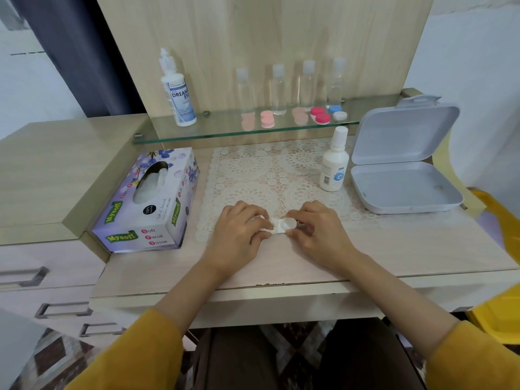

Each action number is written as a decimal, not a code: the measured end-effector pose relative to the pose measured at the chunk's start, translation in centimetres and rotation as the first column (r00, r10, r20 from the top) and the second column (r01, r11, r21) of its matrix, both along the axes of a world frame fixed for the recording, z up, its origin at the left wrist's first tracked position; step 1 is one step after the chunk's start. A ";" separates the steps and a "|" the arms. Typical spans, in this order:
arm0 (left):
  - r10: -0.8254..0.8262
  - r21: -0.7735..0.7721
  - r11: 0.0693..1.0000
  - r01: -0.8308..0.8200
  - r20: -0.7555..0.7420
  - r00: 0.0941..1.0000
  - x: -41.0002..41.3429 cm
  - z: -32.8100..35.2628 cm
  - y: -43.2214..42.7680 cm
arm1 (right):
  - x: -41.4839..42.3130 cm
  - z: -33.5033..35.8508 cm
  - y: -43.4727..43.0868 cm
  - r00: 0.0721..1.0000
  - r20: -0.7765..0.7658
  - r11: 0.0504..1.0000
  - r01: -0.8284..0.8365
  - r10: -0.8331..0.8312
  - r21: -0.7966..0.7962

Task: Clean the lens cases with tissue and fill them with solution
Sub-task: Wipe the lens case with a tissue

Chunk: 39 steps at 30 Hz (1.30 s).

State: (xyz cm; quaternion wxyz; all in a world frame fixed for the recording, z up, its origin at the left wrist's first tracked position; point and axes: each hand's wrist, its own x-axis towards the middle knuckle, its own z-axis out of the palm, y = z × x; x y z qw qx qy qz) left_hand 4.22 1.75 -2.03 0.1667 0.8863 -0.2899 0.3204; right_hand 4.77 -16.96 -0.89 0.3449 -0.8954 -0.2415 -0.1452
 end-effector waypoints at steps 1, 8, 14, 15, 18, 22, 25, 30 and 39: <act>0.006 0.012 1.000 -0.007 0.019 1.000 -0.1 0.0 0.0 | 0.0 0.0 0.0 1.000 0.003 1.000 0.000 0.000 0.003; -0.055 0.003 0.998 0.055 -0.015 0.998 0.3 -0.1 0.3 | 0.0 -0.1 -0.1 1.000 0.014 0.999 0.014 -0.014 -0.030; -0.016 -0.002 1.000 0.016 -0.053 0.998 -0.2 0.1 -0.1 | 0.0 0.0 0.0 1.000 0.026 0.999 -0.003 0.004 -0.033; -0.012 0.003 1.000 0.012 -0.049 0.999 -0.1 0.1 -0.1 | 0.0 0.1 0.0 0.999 0.031 1.000 -0.005 0.006 -0.025; -0.023 0.016 1.000 0.024 -0.024 0.999 0.0 0.1 0.1 | -0.1 0.1 -0.1 0.999 0.043 1.000 -0.014 0.015 -0.012; -0.054 -0.023 0.998 0.053 -0.033 0.998 0.2 -0.1 0.2 | -0.1 -0.1 -0.1 0.999 0.047 1.000 -0.006 0.007 -0.023; -0.051 -0.044 0.998 0.049 -0.054 0.997 0.3 -0.1 0.0 | -0.1 -0.1 -0.1 0.999 0.047 1.000 -0.005 0.006 -0.025; -0.043 -0.036 0.999 0.040 -0.081 0.996 0.0 0.0 0.0 | 0.0 0.0 0.0 0.999 0.047 1.000 -0.008 0.009 -0.025; 0.005 0.021 1.000 -0.006 0.064 0.998 0.0 0.1 0.0 | -0.1 -0.2 0.0 0.998 0.064 1.000 -0.009 0.010 -0.016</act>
